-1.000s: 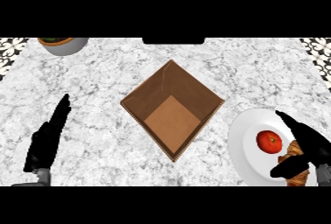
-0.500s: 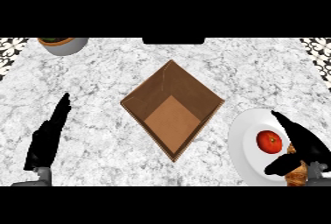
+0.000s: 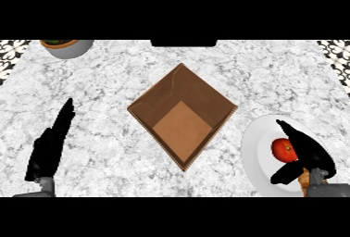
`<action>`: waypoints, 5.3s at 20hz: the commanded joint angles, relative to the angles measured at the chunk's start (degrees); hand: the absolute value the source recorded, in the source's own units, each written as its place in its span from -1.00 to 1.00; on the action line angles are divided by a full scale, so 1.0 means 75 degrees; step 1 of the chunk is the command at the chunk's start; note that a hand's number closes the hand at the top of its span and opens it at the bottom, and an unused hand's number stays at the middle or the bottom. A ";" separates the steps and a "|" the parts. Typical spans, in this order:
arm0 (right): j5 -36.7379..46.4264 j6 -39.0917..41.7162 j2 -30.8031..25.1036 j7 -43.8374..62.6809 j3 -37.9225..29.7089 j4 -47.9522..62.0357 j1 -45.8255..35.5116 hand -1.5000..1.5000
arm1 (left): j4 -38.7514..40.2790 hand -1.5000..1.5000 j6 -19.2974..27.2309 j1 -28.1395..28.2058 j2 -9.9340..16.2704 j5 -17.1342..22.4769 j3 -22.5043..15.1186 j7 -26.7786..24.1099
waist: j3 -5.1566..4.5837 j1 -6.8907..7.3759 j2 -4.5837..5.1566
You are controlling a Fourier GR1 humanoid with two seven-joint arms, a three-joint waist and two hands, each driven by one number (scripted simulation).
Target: Pick the tomato from the plate and place it in the cardboard box
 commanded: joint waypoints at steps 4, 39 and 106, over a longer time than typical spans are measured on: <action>-0.0313 0.0681 -0.0159 -0.0442 -0.0561 -0.0359 0.0146 1.00 | -0.0024 0.00 -0.0103 0.0116 -0.0108 -0.0164 0.0089 -0.0185 | 0.0000 -0.0014 -0.0003; -0.1602 -0.0230 -0.0576 -0.4028 -0.1068 -0.4068 0.0172 1.00 | 0.0057 0.00 -0.0252 0.0333 -0.0282 -0.0224 0.0140 -0.0398 | -0.0001 -0.0077 -0.0024; -0.6203 -0.2400 -0.0922 -0.3385 -0.2974 0.2548 -0.4278 -1.00 | -0.0125 0.00 -0.0566 0.0113 -0.0155 -0.0120 0.0545 -0.0034 | 0.0005 0.0002 0.0004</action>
